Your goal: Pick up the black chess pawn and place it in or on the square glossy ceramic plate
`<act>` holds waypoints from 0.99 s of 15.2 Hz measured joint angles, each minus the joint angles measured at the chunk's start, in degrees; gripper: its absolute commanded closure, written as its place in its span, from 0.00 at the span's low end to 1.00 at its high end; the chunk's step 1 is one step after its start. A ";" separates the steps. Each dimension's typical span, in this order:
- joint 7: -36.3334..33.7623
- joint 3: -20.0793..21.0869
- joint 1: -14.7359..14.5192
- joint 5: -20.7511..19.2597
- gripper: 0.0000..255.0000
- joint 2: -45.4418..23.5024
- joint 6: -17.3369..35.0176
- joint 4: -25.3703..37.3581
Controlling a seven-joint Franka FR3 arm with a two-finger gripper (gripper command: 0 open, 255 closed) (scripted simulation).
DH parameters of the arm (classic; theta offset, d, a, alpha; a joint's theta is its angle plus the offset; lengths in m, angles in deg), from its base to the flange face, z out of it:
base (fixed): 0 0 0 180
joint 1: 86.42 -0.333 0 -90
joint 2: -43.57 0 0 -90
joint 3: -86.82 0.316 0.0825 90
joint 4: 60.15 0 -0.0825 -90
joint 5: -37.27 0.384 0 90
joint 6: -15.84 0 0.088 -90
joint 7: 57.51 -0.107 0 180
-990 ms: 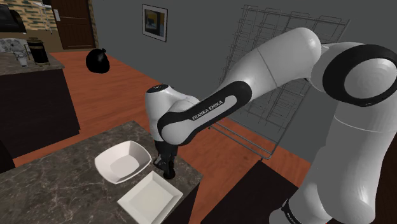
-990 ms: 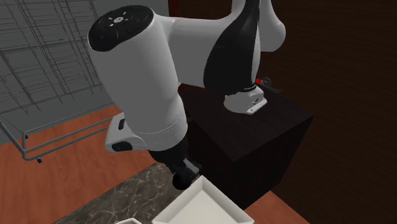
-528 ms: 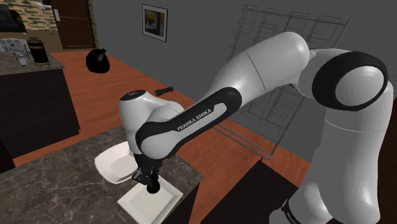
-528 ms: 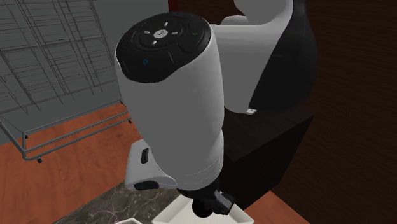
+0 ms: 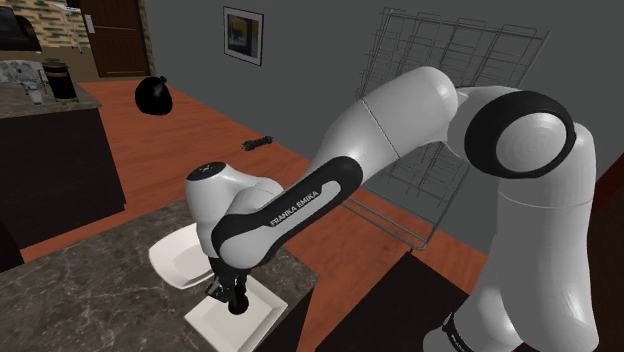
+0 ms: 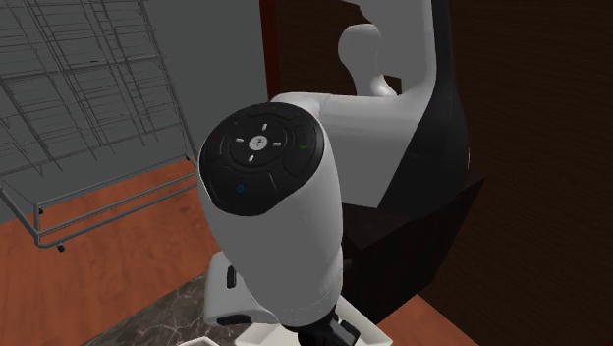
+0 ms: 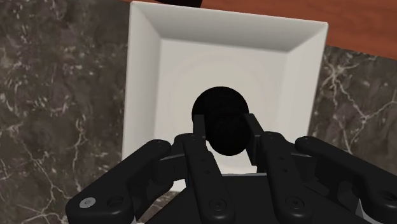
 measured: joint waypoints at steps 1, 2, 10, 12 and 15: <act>-0.03 -0.14 -0.04 -0.21 1.00 -0.59 0.56 0.01; -0.28 -0.22 -0.25 -0.40 1.00 -1.20 1.03 0.13; -0.50 -0.63 -0.44 -1.01 1.00 -2.89 2.96 -0.14; -0.50 -0.63 -0.44 -1.01 0.00 -2.90 2.97 -0.14; -0.50 -0.63 -0.44 -1.01 0.00 -2.90 2.97 -0.14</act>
